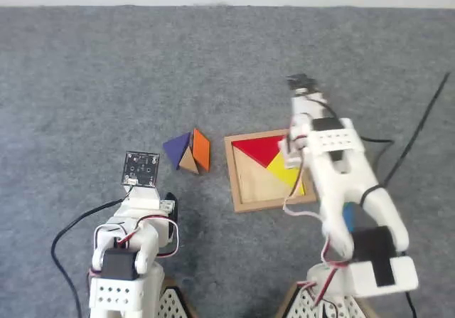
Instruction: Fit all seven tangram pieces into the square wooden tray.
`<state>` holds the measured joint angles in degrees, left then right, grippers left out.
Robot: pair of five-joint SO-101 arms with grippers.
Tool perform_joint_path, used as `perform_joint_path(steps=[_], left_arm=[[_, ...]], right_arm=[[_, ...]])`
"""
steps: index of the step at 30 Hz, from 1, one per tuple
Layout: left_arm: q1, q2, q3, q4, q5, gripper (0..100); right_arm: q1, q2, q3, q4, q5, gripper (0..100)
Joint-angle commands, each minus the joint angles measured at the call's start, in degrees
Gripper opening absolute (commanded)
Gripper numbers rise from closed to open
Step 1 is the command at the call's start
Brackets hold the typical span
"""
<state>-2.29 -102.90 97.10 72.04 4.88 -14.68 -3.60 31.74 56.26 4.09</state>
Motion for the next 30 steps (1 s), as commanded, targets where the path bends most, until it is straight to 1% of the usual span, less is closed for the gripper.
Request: perform_joint_path(steps=[1,4,8,13,19,24,26,30], left_arm=[[0.2,-1.1,-0.7,0.4,-0.3,9],[0.2,-1.1,-0.7,0.4,-0.3,9],[0.2,-1.1,-0.7,0.4,-0.3,9],[0.2,-1.1,-0.7,0.4,-0.3,9],[0.2,-1.1,-0.7,0.4,-0.3,9],[0.2,-1.1,-0.7,0.4,-0.3,9],[0.2,-1.1,-0.7,0.4,-0.3,9],[0.2,-1.1,-0.7,0.4,-0.3,9]], right_arm=[[-5.1,-3.7,-1.1,0.6,-0.8,14.4],[-7.1,-1.1,-1.0,-1.6,-0.7,14.4],[-6.5,4.9,-2.1,-3.0,-0.4,14.4],[-2.9,9.5,-4.5,-2.9,-0.4,14.3],[1.0,10.7,-6.4,-3.0,1.7,14.3],[2.1,8.3,-6.4,-2.8,1.7,14.4],[1.9,3.7,-6.1,-2.3,1.3,14.4],[2.0,-7.8,-6.0,3.3,1.1,14.4]])
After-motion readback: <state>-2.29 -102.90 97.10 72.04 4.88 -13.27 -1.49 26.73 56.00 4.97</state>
